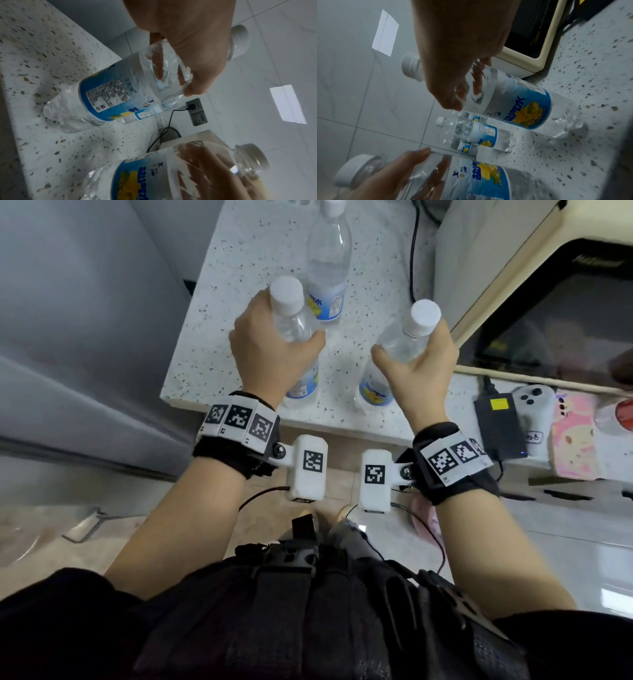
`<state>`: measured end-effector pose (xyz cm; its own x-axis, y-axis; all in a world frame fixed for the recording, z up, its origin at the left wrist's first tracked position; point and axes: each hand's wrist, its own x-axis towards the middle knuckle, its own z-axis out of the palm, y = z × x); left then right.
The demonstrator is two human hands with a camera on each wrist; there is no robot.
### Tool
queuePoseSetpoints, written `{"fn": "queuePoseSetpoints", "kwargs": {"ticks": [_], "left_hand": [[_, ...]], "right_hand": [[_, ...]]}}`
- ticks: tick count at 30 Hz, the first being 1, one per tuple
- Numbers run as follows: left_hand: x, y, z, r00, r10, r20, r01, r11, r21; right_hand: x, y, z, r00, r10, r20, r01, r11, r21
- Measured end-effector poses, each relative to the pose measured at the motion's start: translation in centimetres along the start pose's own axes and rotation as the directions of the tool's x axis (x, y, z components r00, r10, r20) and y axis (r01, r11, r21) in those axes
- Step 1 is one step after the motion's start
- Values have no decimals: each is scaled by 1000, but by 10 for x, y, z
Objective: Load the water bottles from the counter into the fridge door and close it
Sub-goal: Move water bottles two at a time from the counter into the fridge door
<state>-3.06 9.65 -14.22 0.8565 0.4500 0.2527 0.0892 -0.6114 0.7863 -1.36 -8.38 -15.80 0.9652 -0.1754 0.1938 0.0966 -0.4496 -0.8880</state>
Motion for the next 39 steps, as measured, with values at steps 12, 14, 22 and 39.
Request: {"fn": "queuePoseSetpoints", "kwargs": {"ticks": [12,14,22,39], "left_hand": [[-111,16,-77,999,47,12,-46,997,-62],[-140,12,-95,999,42,-1,-42,996,-80],[-233,-15,-176,997,-58,-53,54,996,-64],[-251,-169,-427,961,-138,-241,141,990,-2]], "right_hand": [[-111,-51,-34,971,-162,175,157,987,43],[-139,-58,-41,957,-175,230,169,984,47],[-242,-91,-29,854,-256,452,223,967,125],[-410,-232,165,738,-353,575,237,933,269]]}}
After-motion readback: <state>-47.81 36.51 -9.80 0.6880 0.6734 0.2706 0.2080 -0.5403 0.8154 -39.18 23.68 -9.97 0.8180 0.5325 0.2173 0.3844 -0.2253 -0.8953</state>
